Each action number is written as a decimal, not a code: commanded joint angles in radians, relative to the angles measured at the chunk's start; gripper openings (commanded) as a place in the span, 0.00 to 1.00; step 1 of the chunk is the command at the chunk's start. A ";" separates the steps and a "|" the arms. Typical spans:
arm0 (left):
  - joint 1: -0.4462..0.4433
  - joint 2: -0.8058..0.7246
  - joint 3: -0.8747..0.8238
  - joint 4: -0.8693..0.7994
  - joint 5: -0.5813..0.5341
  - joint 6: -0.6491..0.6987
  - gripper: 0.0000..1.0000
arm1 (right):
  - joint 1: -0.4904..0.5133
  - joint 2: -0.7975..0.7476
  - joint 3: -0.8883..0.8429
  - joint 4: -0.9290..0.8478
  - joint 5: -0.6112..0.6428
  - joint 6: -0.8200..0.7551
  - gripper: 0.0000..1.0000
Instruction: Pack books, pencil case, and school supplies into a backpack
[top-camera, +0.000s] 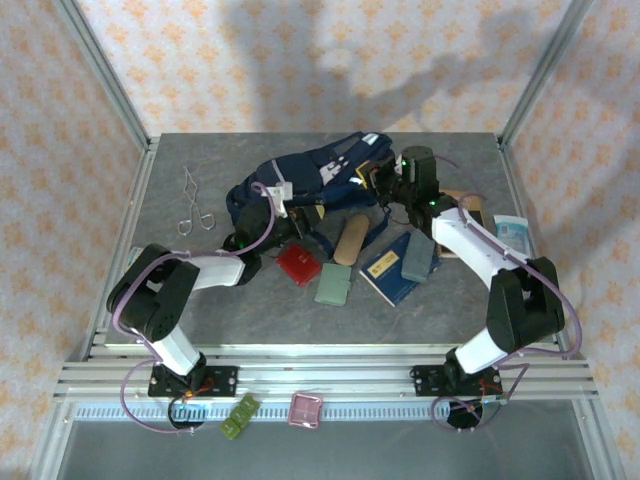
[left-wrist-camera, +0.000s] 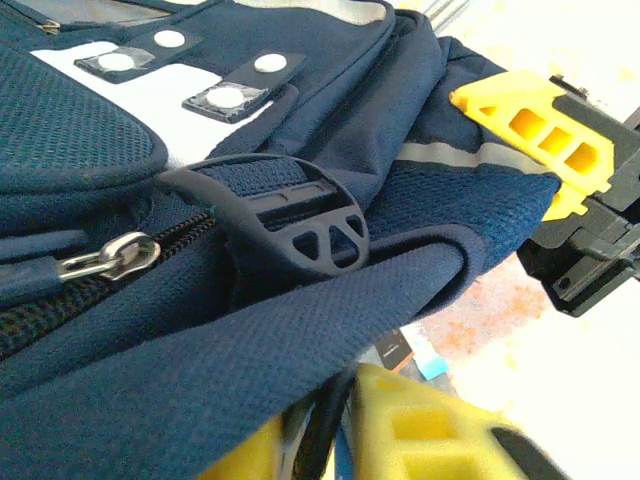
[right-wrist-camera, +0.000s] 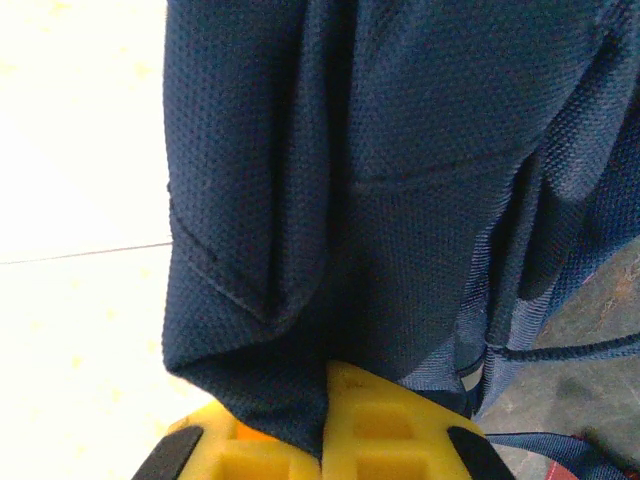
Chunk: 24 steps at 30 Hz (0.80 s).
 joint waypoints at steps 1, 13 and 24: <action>0.012 -0.030 -0.015 -0.024 0.003 0.038 0.07 | 0.019 -0.039 0.067 0.063 -0.062 -0.008 0.00; 0.012 -0.045 0.007 -0.140 -0.028 0.104 0.00 | 0.017 -0.046 0.056 0.042 -0.034 -0.043 0.00; 0.013 -0.110 -0.049 -0.244 -0.037 0.180 0.11 | -0.022 -0.024 0.012 0.014 -0.007 -0.107 0.00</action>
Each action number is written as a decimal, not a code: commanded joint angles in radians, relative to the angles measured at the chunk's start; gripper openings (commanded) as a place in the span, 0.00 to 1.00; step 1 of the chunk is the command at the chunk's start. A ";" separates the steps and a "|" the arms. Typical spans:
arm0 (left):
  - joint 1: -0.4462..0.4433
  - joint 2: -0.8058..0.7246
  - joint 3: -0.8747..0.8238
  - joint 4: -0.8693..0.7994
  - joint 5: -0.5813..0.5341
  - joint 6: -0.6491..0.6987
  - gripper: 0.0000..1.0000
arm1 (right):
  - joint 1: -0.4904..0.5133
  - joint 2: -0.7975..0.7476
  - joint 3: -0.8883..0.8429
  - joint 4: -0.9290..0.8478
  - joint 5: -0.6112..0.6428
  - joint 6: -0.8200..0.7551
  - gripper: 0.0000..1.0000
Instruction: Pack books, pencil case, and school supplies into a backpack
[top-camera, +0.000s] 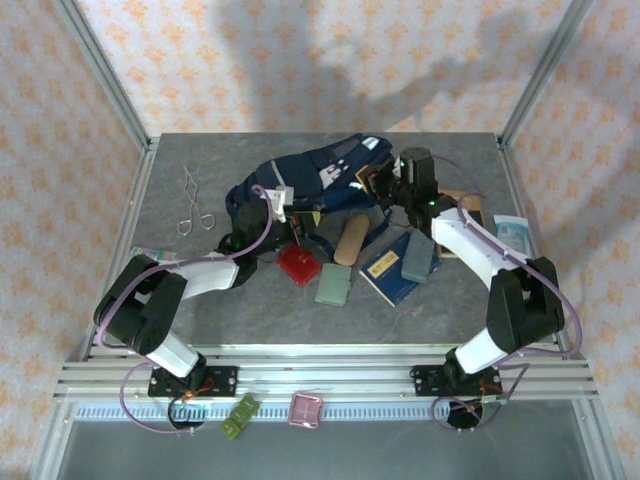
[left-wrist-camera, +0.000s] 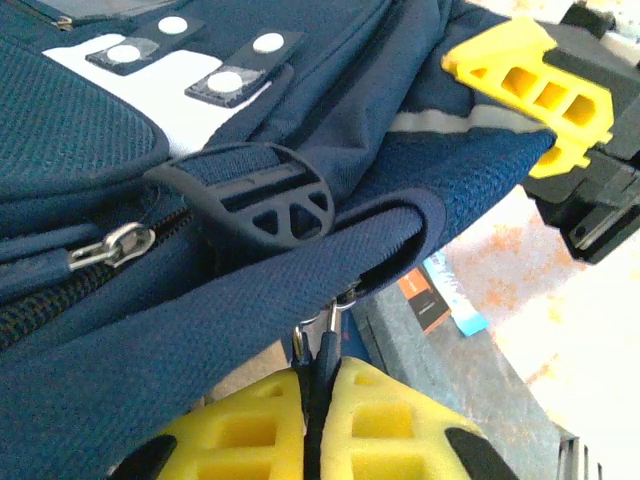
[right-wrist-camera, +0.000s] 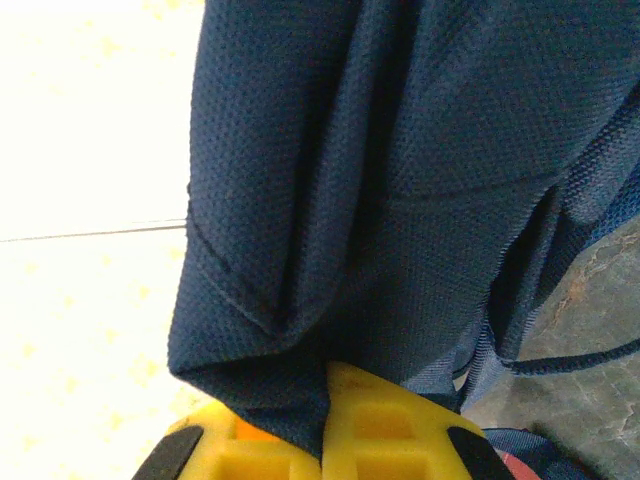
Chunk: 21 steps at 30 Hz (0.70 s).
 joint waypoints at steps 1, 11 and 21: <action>0.012 -0.019 -0.032 -0.063 -0.032 0.035 0.11 | -0.020 -0.020 0.006 0.072 -0.019 -0.020 0.00; 0.013 -0.008 -0.012 -0.045 0.000 0.027 0.37 | -0.014 -0.016 -0.004 0.084 -0.041 -0.020 0.00; 0.013 0.048 0.009 0.049 0.007 -0.014 0.23 | 0.000 -0.017 0.004 0.092 -0.051 -0.012 0.00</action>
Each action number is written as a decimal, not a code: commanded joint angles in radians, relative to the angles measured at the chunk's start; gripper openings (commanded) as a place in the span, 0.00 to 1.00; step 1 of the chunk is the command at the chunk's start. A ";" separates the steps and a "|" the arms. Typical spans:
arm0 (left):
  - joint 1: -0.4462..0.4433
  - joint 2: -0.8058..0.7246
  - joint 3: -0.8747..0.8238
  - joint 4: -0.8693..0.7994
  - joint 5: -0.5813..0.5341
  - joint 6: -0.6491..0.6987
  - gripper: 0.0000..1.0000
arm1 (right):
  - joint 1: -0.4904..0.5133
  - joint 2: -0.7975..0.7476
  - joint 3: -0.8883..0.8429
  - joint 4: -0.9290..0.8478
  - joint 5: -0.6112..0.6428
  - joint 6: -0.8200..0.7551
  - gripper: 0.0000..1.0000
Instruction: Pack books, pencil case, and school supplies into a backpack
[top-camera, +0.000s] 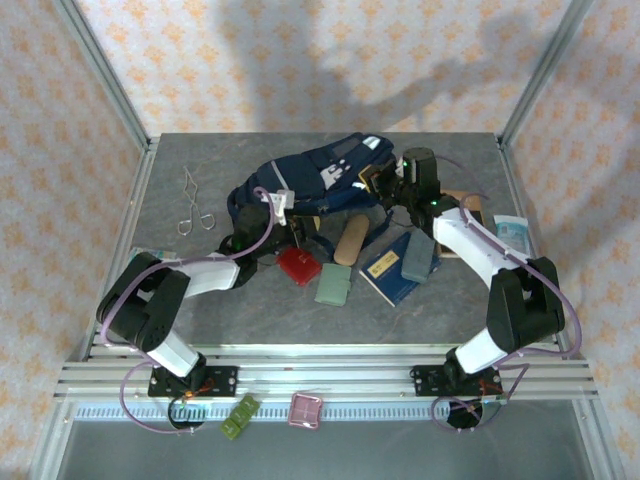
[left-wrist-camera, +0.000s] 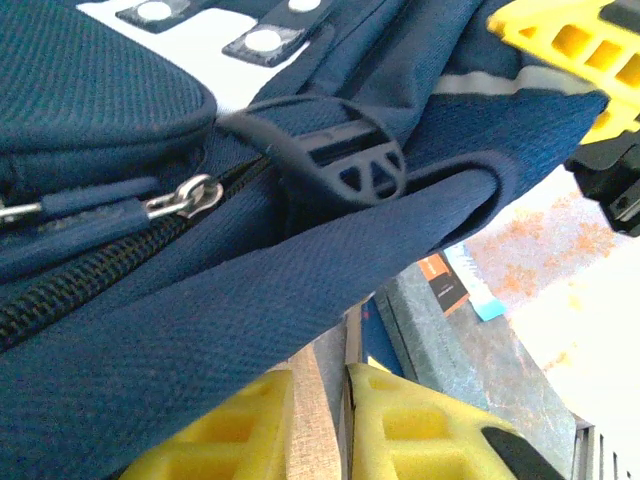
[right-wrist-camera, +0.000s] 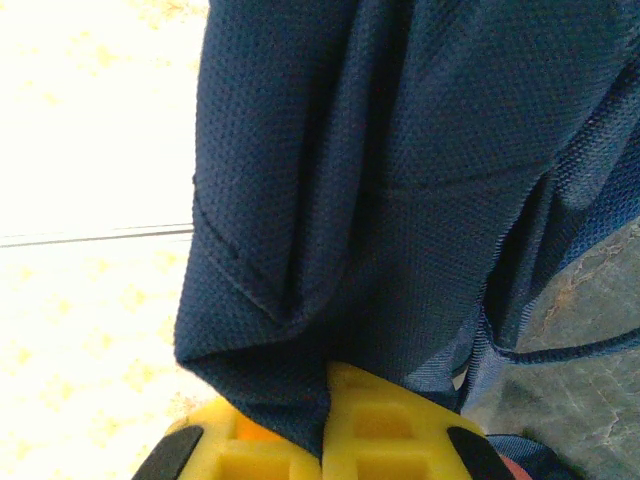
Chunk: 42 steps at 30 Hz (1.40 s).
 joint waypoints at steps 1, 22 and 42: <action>0.010 0.026 0.017 0.063 0.002 -0.019 0.26 | 0.014 -0.018 0.012 0.091 -0.043 -0.003 0.00; -0.018 0.123 0.026 0.374 -0.013 -0.124 0.27 | 0.024 -0.021 0.041 0.104 -0.072 0.009 0.00; -0.017 0.149 -0.014 0.457 -0.007 -0.176 0.55 | 0.025 -0.011 0.073 0.113 -0.090 0.019 0.00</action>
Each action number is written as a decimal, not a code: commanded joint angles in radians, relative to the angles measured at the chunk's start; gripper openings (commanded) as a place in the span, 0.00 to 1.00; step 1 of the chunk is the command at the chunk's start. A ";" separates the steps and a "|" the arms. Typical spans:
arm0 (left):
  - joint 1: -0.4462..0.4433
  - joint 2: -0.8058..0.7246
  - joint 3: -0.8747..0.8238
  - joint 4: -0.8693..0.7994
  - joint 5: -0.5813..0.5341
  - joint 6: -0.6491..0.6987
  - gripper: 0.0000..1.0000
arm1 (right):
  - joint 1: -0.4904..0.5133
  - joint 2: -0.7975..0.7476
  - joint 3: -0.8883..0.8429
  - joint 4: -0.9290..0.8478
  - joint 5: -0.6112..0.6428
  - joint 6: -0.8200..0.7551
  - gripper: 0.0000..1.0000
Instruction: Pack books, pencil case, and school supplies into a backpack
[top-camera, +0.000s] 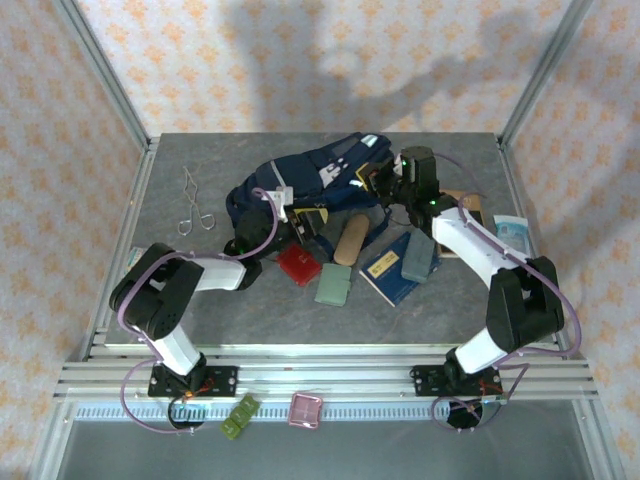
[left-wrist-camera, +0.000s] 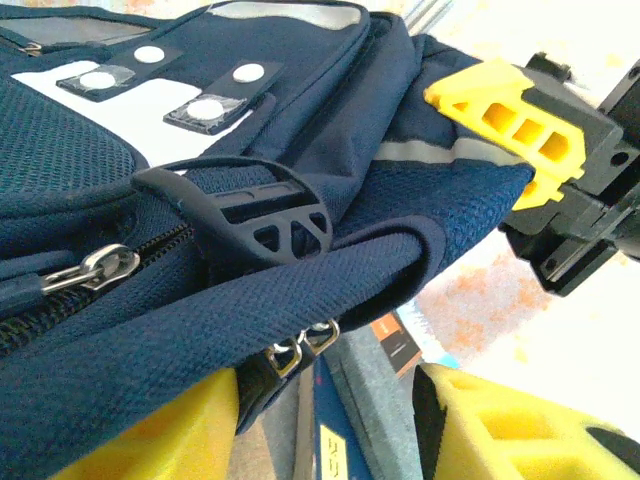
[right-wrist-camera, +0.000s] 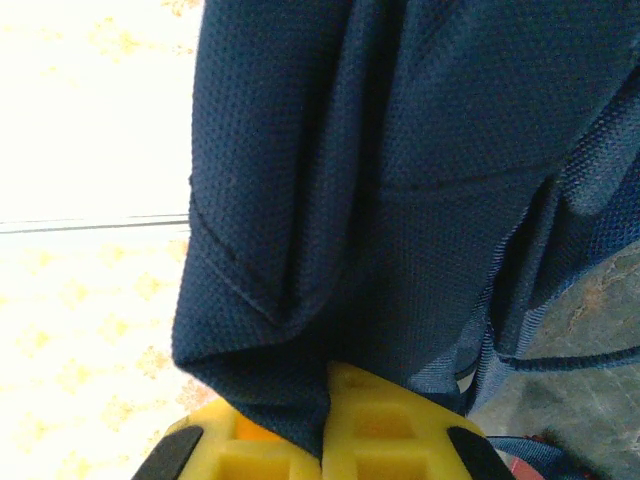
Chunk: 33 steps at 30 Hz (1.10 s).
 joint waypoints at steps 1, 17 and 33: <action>-0.003 0.064 0.001 0.174 0.015 -0.074 0.56 | 0.016 -0.017 0.066 0.084 -0.074 0.014 0.00; -0.091 0.029 0.056 -0.088 -0.283 0.100 0.60 | 0.024 -0.035 0.081 0.090 -0.076 0.016 0.00; -0.047 -0.044 -0.026 -0.052 -0.131 0.067 0.12 | 0.024 -0.039 0.067 0.087 -0.063 0.005 0.00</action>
